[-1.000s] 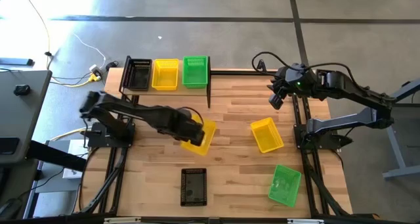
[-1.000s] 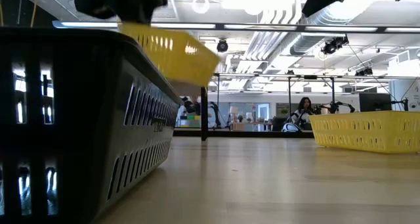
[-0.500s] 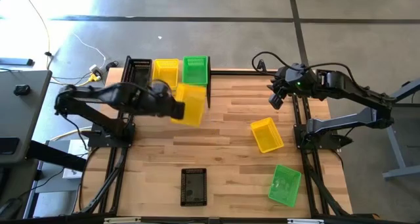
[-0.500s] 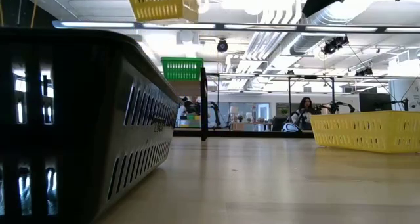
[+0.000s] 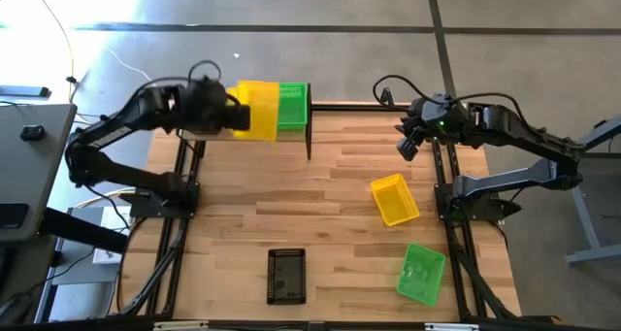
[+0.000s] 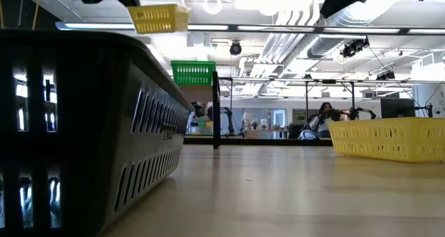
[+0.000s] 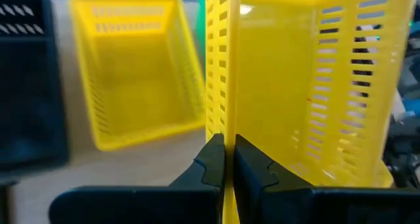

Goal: Stack baskets on shelf by color
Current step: Stack the top yellow bin on top of the yellow bin, then stack the green bin on top of the green bin

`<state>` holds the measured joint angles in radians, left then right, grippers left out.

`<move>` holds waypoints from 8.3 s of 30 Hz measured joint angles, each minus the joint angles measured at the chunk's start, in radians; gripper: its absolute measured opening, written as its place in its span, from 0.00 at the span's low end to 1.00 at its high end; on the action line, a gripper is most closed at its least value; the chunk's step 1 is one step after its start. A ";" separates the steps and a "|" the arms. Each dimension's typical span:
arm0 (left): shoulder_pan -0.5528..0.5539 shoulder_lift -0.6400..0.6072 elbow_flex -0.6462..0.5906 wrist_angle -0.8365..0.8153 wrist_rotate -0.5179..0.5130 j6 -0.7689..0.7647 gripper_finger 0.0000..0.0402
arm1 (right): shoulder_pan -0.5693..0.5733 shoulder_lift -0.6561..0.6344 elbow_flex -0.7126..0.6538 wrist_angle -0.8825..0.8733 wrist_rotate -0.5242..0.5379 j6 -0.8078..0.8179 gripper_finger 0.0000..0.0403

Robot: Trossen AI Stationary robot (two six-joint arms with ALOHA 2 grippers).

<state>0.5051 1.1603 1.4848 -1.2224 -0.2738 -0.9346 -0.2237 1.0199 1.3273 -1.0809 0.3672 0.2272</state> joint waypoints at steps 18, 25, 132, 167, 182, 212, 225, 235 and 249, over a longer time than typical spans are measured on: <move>0.530 0.055 0.000 -0.085 0.356 0.355 0.00 | 0.000 0.000 0.000 -0.003 0.000 0.027 0.23; 0.570 0.116 0.000 -0.092 0.388 0.407 0.00 | 0.000 0.000 0.000 -0.003 0.007 0.038 0.23; 0.056 0.242 0.211 -0.141 0.427 0.841 0.29 | 1.032 0.426 -0.001 -0.097 -0.488 1.007 0.35; -0.036 0.242 0.211 -0.143 0.419 0.833 0.29 | 1.241 0.808 -0.001 0.086 -0.450 1.009 0.39; -0.036 0.242 0.211 -0.216 0.419 0.821 0.29 | 1.241 0.906 -0.001 0.068 -0.504 1.032 0.30; -0.121 0.192 0.210 -0.318 0.334 0.691 0.29 | 1.144 0.903 0.432 -0.263 -0.288 1.023 0.00; -0.122 0.188 0.210 -0.349 0.279 0.733 0.29 | 0.882 0.903 0.668 -0.377 -0.072 0.759 0.00; -0.122 0.188 0.210 -0.349 0.265 0.755 0.29 | 0.675 0.903 0.689 -0.371 -0.016 0.524 0.00; -0.122 0.188 0.211 -0.349 0.224 0.755 0.29 | 0.436 0.903 0.689 -0.337 0.091 0.151 0.00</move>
<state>0.3832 1.3479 1.6955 -1.5711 -0.0494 -0.1795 0.2122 1.9224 2.0167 -1.4180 0.4579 0.3783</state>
